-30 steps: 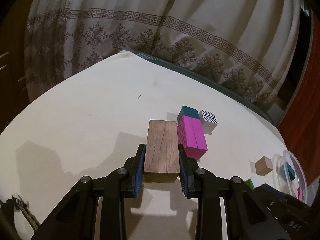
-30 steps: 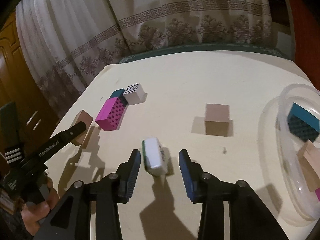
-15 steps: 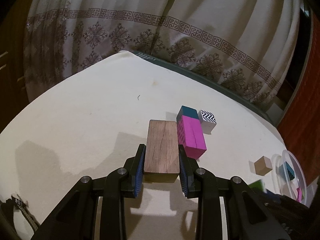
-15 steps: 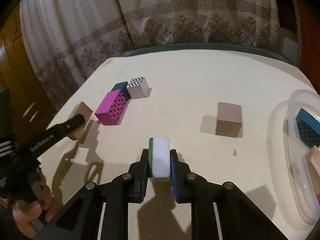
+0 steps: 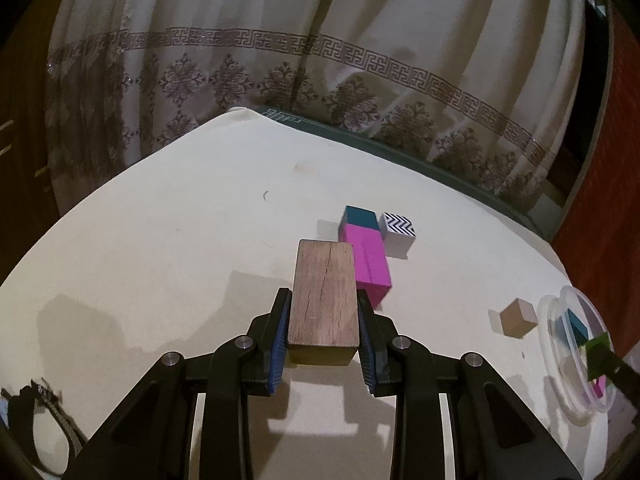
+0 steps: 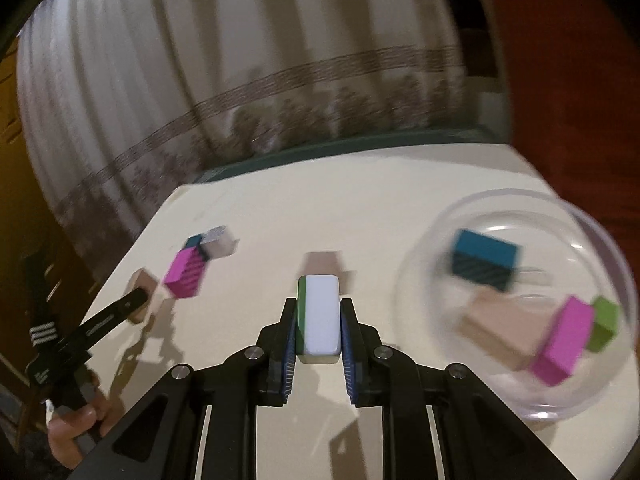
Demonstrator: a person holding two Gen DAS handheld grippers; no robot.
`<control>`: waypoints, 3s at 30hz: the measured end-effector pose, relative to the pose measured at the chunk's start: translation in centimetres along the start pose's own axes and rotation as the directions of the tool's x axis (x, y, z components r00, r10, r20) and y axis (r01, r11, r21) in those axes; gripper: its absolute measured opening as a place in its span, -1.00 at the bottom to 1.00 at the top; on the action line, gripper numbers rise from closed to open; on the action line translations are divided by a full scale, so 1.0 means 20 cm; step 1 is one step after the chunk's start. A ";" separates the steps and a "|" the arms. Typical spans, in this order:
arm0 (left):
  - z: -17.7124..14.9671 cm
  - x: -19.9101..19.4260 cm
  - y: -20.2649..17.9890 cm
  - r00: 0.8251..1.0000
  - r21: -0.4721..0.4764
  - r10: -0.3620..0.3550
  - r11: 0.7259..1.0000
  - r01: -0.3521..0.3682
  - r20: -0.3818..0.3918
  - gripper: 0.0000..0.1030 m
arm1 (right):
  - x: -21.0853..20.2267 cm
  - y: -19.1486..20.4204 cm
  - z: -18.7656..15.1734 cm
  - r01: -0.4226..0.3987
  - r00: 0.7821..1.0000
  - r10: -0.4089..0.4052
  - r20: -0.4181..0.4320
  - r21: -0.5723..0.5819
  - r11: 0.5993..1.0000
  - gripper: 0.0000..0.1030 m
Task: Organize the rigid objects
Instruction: 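Carry wood brick with left tool while right tool carries white-green brick into tray, then release wood brick from left tool while right tool releases white-green brick in tray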
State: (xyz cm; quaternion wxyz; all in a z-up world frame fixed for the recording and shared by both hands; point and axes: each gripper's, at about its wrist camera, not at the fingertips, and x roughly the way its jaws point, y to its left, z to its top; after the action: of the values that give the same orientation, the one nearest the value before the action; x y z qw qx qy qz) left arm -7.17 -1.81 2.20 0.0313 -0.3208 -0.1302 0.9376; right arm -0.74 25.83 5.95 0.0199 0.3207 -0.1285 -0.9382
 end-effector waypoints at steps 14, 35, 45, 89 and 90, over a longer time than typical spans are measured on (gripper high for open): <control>-0.01 -0.13 -0.25 0.999 0.100 -0.046 0.994 0.045 0.006 -0.40 | -0.14 -0.42 0.04 0.124 0.989 -0.135 0.066 0.153 0.980 -0.60; -0.04 -0.21 -0.78 0.987 0.269 -0.158 0.949 0.162 -0.036 -0.39 | -0.22 -0.67 -0.02 0.125 0.983 -0.152 0.104 0.234 0.964 -0.58; -0.07 -0.14 -1.10 0.958 0.332 -0.262 0.899 0.285 -0.112 -0.39 | -0.29 -0.79 -0.07 0.138 0.980 -0.170 0.105 0.259 0.956 -0.58; -0.07 0.00 -1.29 0.960 0.363 -0.240 0.890 0.276 -0.144 0.84 | -0.30 -0.82 -0.11 0.175 0.972 -0.208 0.106 0.261 0.950 0.12; -0.07 0.00 -1.27 0.962 0.358 -0.233 0.894 0.270 -0.142 0.84 | -0.30 -0.81 -0.11 0.172 0.973 -0.204 0.105 0.258 0.951 0.13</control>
State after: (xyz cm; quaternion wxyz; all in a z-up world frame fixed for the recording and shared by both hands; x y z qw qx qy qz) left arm -7.01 23.02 7.93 0.2189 -0.3339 0.0119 0.9167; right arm 5.98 41.66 3.77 -0.1183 0.2696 -0.2142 -0.9314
